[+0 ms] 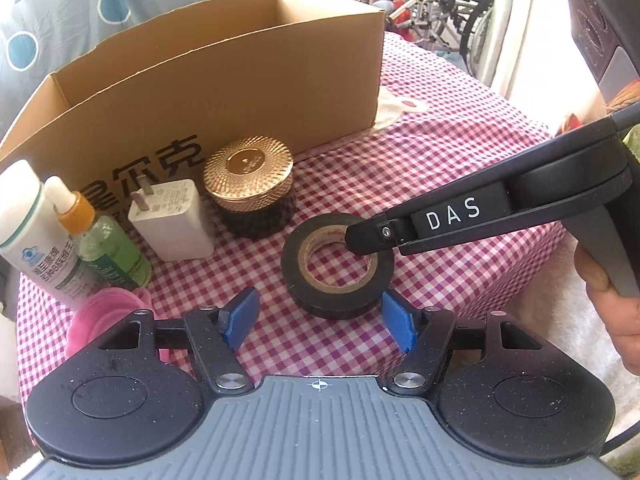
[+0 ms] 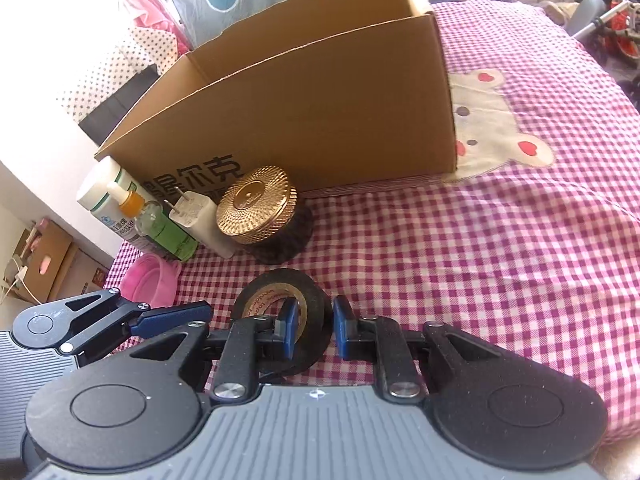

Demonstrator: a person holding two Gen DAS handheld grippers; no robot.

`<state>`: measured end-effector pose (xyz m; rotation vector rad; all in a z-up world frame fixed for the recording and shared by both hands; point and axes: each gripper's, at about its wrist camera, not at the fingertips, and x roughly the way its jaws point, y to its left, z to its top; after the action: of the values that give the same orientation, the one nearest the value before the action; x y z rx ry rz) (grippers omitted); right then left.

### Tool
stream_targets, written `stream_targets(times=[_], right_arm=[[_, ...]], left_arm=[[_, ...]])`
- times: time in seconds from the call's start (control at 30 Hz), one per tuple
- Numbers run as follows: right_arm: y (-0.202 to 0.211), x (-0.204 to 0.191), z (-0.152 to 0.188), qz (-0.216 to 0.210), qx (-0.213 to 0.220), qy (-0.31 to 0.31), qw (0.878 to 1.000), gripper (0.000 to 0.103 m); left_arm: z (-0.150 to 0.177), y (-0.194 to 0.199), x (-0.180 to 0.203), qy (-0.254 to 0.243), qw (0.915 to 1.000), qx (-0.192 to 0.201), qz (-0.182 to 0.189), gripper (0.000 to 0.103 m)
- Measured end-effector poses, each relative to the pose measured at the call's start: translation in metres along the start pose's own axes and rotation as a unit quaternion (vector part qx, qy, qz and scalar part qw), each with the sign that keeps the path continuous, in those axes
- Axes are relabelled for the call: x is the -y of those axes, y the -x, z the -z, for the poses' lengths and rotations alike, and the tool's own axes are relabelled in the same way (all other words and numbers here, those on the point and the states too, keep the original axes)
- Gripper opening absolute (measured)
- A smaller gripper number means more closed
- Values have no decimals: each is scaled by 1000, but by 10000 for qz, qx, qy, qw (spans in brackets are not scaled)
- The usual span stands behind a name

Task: Organize rigid objects
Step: 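Lift the tape roll with the right gripper and carry it over the box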

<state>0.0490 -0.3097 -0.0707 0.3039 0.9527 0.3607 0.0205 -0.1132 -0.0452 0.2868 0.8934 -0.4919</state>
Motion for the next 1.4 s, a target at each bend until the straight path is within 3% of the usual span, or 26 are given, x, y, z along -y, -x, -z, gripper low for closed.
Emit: stream_targets(times=[0.53,0.7,0.9,1.17,1.3,1.4], right_arm=[[1,2,0,-18,76,62,10000,20],[16,-3,1,21,225,33,9997,21],[51,-27,-13,31,715,308,9970,21],[86,-81,-76,-242,1482,1107,9824,21],[71,-103,-121,-438,1373,1448,9789,21],[41,-112,-158,-623,963,1476,9824,21]], left_arm=[[-10,-6,12,99,9998,145,49,64],[-8,11,16,31,9991,413,10,64],[-19,46,16,-5,9946,1020,-180,64],[-63,95,-24,184,9817,1836,-465,64],[-91,100,-55,486,9814,1772,-563,64],[-109,87,-83,764,9845,1464,-586,64]])
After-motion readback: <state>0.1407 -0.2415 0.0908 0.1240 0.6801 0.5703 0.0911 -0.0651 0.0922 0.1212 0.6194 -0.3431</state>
